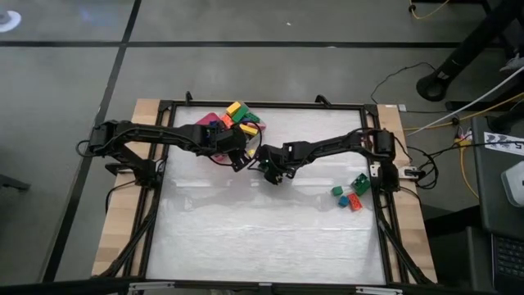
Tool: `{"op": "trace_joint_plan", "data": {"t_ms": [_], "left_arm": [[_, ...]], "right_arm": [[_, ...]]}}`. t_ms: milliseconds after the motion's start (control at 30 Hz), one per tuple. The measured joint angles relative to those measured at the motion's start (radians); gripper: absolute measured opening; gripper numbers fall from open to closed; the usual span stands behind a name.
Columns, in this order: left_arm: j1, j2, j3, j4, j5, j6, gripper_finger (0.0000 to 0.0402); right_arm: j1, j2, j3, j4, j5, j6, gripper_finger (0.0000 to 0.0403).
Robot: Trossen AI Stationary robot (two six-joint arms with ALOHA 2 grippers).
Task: Sort blocks by size
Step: Put the big green game piece into the white bin
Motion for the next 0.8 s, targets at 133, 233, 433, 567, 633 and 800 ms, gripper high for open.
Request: {"op": "trace_joint_plan", "data": {"t_ms": [133,233,433,567,633,800], "left_arm": [[0.0,0.0,0.0,0.0,0.0,0.0,0.0184],[0.0,0.0,0.0,0.0,0.0,0.0,0.0184],[0.0,0.0,0.0,0.0,0.0,0.0,0.0184],[0.0,0.0,0.0,0.0,0.0,0.0,0.0184],[0.0,0.0,0.0,0.0,0.0,0.0,0.0184],[0.0,0.0,0.0,-0.001,0.0,0.0,0.0184]], "right_arm": [[-0.001,0.012,0.003,-0.016,0.013,0.037,0.0177],[-0.001,0.013,0.003,-0.024,0.015,0.119,0.0177],[-0.002,0.015,0.001,-0.027,0.008,0.235,0.0159],[-0.003,0.016,0.002,-0.031,-0.03,0.288,0.012],[-0.004,0.016,0.001,-0.035,-0.048,0.321,0.0102],[-0.003,0.016,0.001,-0.039,-0.068,0.375,0.0088]]}}
